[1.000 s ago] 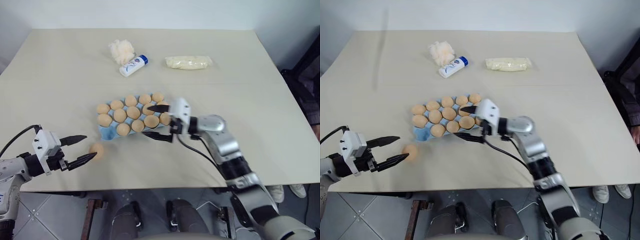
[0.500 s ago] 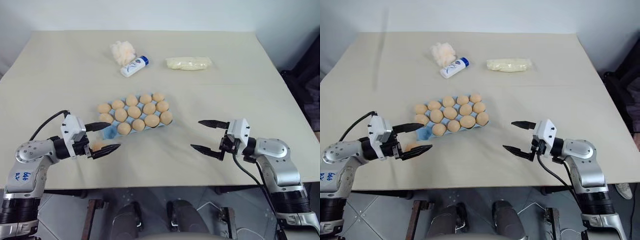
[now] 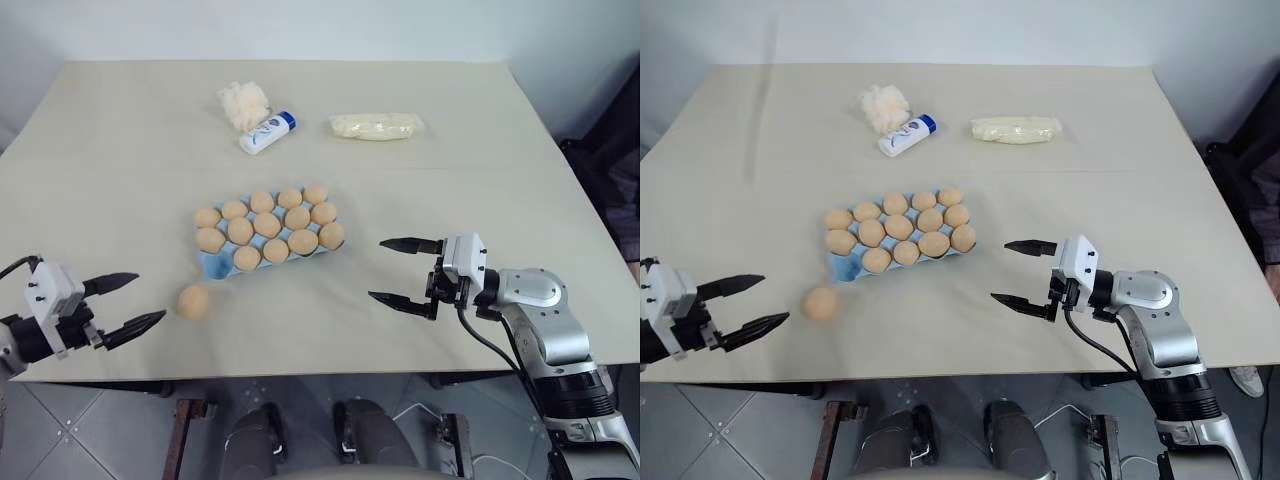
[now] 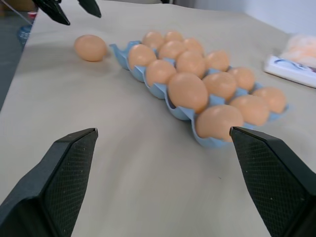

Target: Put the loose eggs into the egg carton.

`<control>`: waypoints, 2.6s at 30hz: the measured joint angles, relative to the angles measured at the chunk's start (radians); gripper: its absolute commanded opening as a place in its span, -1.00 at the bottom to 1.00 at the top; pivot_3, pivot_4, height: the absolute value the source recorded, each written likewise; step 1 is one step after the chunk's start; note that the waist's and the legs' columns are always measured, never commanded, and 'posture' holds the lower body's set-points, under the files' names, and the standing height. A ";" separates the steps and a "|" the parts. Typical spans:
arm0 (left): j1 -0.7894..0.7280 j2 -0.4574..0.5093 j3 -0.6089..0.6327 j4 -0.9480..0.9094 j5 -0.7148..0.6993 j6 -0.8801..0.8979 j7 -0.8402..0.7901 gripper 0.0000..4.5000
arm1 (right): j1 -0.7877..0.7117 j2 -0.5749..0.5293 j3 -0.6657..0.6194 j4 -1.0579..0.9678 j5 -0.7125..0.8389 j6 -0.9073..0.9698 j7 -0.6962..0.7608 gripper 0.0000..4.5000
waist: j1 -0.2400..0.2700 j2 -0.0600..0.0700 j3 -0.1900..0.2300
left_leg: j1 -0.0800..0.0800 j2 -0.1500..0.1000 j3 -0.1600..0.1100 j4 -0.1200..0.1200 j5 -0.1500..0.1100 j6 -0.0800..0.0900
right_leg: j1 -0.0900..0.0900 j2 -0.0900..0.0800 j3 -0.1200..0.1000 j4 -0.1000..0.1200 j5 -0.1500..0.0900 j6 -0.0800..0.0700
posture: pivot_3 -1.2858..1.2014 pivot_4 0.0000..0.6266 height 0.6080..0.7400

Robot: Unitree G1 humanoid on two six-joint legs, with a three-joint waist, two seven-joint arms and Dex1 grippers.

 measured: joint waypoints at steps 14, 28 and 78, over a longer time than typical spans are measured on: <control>-0.112 -0.143 -0.205 -0.020 0.049 -0.002 0.099 0.98 | 0.011 0.002 0.037 -0.024 0.000 0.017 -0.007 1.00 | 0.004 0.000 0.000 | 0.000 0.000 -0.002 0.000 0.001 0.007 | 0.003 0.000 -0.002 -0.002 0.000 0.000 | 0.03 -0.52 1.00; -0.087 -0.151 -0.190 -0.002 0.042 -0.049 0.102 -0.08 | 0.005 0.029 0.043 -0.032 0.000 0.015 -0.016 1.00 | 0.010 0.000 0.000 | 0.000 0.000 -0.002 0.001 0.001 0.006 | 0.004 0.000 -0.002 -0.003 0.000 0.000 | 0.03 -0.52 1.00; -0.249 -0.130 -0.310 -0.134 0.003 0.026 0.038 0.99 | -0.087 0.046 0.011 0.232 -0.076 0.018 -0.140 1.00 | 0.009 0.000 0.000 | 0.001 -0.001 -0.002 0.003 0.002 0.007 | 0.005 0.001 -0.001 -0.003 0.002 0.002 | 0.03 -0.52 1.00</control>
